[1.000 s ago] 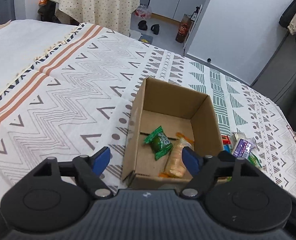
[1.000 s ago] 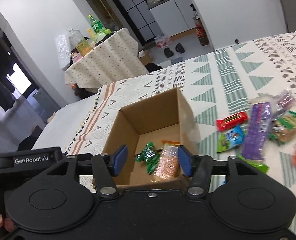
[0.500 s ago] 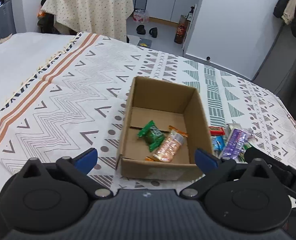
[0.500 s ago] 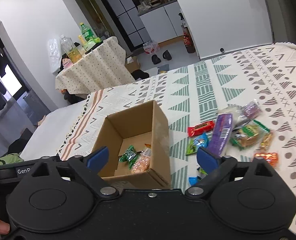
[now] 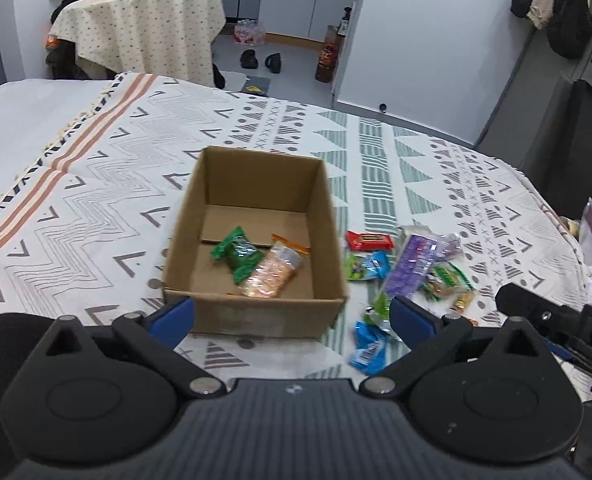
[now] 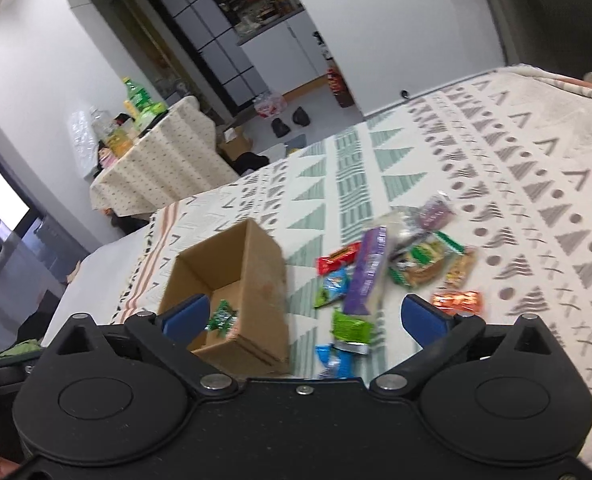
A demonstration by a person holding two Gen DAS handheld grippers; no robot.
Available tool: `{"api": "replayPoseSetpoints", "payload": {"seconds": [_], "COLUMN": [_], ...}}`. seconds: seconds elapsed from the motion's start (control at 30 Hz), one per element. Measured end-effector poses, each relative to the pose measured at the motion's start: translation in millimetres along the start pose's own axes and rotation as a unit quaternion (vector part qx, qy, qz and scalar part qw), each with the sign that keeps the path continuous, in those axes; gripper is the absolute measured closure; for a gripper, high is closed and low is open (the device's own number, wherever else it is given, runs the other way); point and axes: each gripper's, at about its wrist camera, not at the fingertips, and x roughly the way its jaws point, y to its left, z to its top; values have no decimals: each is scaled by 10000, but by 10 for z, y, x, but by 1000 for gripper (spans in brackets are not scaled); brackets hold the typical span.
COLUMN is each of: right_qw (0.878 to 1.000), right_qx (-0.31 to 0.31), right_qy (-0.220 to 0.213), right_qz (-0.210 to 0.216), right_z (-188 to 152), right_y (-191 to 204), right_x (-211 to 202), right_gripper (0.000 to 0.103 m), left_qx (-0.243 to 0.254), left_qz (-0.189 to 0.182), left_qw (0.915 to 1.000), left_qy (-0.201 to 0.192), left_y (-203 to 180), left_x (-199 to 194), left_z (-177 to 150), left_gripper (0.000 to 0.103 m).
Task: Organize snacks
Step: 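Withdraw both grippers from the box back toward the snack pile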
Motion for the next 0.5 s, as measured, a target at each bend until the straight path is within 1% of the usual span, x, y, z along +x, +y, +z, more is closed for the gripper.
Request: {"api": "replayPoseSetpoints", "payload": {"seconds": [0.07,0.17,0.3,0.5], "right_qw": [10000,10000,9998,9980], "right_qx": [19,81,103,560], "right_qy": [13,-29,-98,-133], "right_qz": [-71,28,-105,-255], "right_z": [19,65,99,118], "right_y": [-73,-165,-289,-537], "right_x": [-47,-135,-207,-181], "right_gripper": [0,0,0,0], "left_qx": [1,35,119,183], "left_qz": [-62,-182,-237,-305], "left_qw": [10000,9996,9995,9991], "left_qy": [39,196,159,224], "left_y": [-74,-200,-365,-545], "left_x": [-2,8,29,184], "left_z": [-9,-24,-63,-112], "left_gripper": [0,0,0,1]}}
